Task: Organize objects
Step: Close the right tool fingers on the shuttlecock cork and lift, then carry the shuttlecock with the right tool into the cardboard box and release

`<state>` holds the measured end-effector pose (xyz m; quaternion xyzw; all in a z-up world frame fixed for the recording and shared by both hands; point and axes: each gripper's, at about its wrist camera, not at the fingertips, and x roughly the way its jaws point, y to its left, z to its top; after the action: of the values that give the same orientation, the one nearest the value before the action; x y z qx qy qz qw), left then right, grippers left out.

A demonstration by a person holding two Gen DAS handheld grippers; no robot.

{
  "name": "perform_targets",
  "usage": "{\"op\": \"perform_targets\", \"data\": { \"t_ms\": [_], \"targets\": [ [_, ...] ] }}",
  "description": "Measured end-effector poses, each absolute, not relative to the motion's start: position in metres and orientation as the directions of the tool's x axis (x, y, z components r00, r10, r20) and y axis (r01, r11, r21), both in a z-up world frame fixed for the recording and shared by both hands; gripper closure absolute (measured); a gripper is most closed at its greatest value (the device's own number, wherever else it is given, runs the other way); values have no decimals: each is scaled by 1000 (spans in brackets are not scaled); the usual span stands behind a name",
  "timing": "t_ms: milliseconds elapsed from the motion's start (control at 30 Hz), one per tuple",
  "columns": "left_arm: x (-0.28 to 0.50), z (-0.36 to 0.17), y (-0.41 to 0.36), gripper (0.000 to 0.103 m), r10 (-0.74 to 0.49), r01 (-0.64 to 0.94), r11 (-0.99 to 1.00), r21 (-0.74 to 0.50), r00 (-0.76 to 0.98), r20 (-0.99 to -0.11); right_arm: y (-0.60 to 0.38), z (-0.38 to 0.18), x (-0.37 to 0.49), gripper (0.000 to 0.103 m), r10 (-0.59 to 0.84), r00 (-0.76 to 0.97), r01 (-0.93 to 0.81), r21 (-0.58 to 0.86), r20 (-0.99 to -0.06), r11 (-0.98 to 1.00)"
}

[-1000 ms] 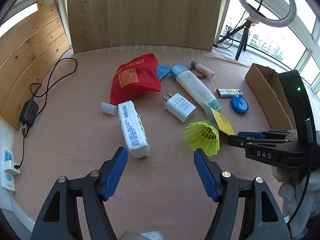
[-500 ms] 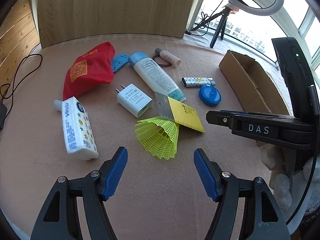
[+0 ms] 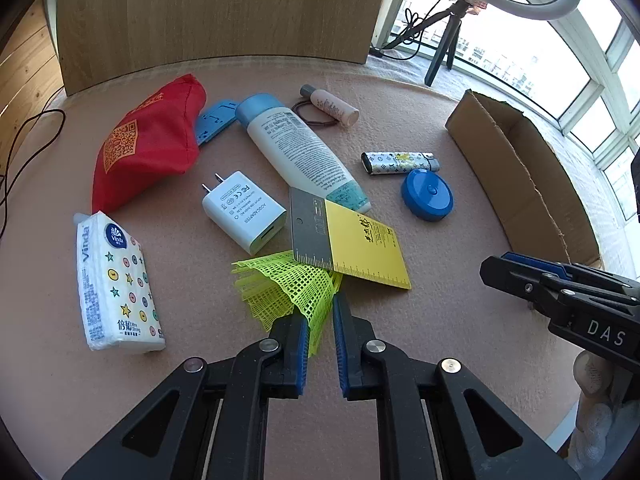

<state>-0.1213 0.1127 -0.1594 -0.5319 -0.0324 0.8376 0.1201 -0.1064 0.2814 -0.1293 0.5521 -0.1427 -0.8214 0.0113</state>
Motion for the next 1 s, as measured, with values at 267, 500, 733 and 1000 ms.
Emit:
{"op": "perform_targets", "data": {
  "t_ms": [267,500,733,1000],
  "targets": [
    [-101,-139,100,102,253,-178,-965,-193,-443,-860,278,-122,-90,77,-130,-410,-144,205,-903,-968],
    [-77,-109,88,102,255,-168,-966,-197,-476,-842,273,-110,-74,77,-98,-450,-145,180,-888,-973],
    [-74,-70,135,102,301,-280,-944,-174,-519,-800,297,-91,-47,77,-61,-490,-203,182,-870,-962],
    [-85,-53,225,102,373,-411,-897,-162,-508,-776,339,-76,-9,77,10,-516,-281,159,-857,-947]
  ]
}}
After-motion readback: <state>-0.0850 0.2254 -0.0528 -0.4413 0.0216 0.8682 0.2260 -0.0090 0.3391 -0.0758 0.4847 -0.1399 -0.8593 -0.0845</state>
